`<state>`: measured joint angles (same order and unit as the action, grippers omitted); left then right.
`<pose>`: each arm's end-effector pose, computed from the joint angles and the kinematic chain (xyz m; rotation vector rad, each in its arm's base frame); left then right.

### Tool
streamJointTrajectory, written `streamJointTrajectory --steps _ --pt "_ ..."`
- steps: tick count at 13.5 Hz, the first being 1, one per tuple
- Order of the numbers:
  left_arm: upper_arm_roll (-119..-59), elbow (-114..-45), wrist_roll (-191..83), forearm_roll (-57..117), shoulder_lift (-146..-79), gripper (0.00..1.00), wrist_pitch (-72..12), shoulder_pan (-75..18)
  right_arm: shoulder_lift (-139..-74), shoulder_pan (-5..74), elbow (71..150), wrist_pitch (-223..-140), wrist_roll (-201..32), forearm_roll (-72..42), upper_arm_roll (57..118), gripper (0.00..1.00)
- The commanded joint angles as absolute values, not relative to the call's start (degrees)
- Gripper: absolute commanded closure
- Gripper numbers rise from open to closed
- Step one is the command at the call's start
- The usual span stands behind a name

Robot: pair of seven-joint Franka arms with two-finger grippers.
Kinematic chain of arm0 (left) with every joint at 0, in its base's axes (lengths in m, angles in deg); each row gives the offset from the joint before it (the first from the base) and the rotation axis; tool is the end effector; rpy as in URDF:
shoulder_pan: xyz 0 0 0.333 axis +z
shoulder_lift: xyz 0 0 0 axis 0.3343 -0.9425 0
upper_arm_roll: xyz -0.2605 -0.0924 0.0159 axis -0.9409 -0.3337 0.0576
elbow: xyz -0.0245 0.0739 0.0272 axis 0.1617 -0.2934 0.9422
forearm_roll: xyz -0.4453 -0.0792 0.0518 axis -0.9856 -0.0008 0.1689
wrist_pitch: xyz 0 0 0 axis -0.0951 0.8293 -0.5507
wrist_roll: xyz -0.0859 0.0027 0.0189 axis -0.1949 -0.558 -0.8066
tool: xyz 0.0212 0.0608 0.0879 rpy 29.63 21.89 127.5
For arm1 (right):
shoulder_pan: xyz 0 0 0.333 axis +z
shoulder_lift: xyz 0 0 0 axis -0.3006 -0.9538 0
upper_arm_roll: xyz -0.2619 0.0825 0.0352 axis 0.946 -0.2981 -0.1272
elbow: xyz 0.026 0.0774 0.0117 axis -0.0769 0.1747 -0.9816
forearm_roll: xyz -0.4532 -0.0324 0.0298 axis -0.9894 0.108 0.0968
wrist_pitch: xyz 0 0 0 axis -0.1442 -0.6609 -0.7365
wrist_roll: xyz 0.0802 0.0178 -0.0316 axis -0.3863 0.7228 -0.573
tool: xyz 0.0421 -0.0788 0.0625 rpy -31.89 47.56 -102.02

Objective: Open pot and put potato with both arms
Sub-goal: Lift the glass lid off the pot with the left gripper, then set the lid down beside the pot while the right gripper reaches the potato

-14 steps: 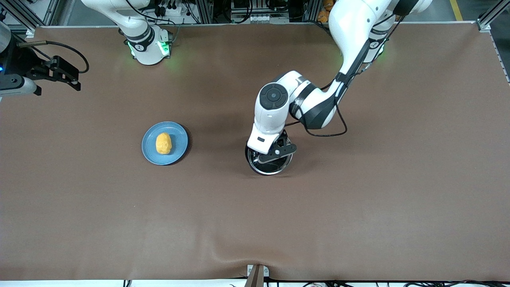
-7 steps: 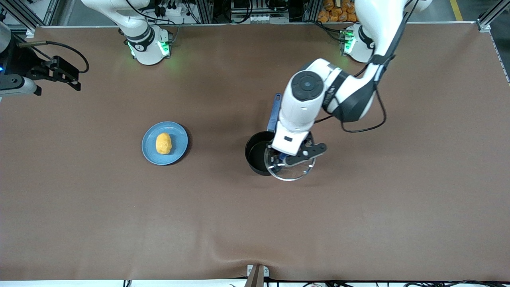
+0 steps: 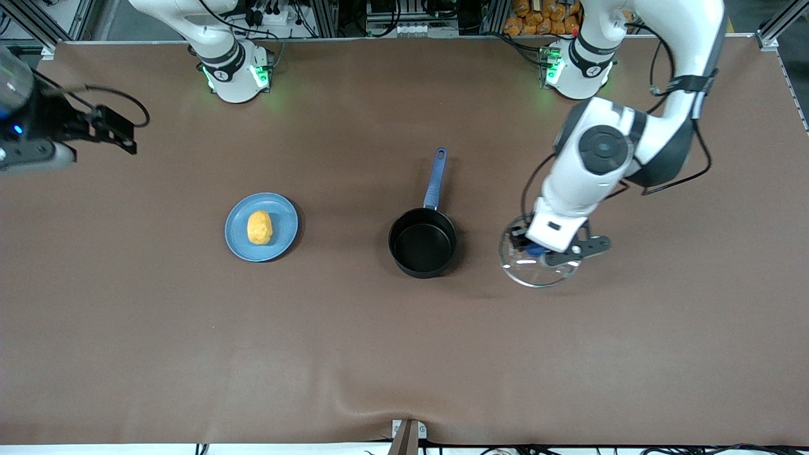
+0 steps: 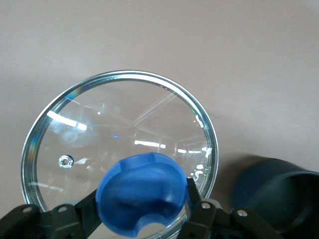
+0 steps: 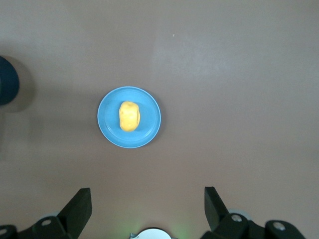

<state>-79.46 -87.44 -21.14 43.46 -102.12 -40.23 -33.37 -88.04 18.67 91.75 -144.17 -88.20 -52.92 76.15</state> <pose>0.6184 -0.2522 0.3005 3.0996 0.3933 0.1122 0.6171 0.0681 0.5966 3.1102 0.2227 -0.2087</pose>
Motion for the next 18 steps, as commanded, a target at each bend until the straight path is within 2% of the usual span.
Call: streamJointTrajectory --steps 1,4,7,12,15,18 --pt "-80.19 -96.94 -26.37 42.39 -96.46 0.47 -44.88 -30.00 -92.62 18.20 89.90 -143.90 -87.84 -53.01 76.12 0.00" --pt "-80.19 -103.08 -30.50 42.39 -96.46 0.47 -52.42 -26.84 -94.20 18.54 89.90 -143.99 -87.66 -52.93 76.04 0.00" --pt "-80.10 -108.63 -35.16 42.39 -96.72 0.47 -59.55 -24.46 -95.43 22.05 92.35 -150.03 -88.01 -53.62 75.86 0.00" --pt "-80.10 -111.28 -43.34 42.39 -101.20 0.47 -66.42 -19.71 -100.62 21.89 92.79 -153.83 -90.11 -52.58 76.12 0.00" --pt "-80.10 -111.10 -45.28 42.48 -102.78 0.47 -66.86 -18.56 -99.83 21.80 102.79 -162.59 -100.13 -49.68 76.04 0.00" --pt "-80.10 -110.75 -45.28 42.48 -105.41 0.46 -70.19 -18.56 -97.12 22.06 116.66 -175.24 -100.67 -49.41 75.95 0.00"
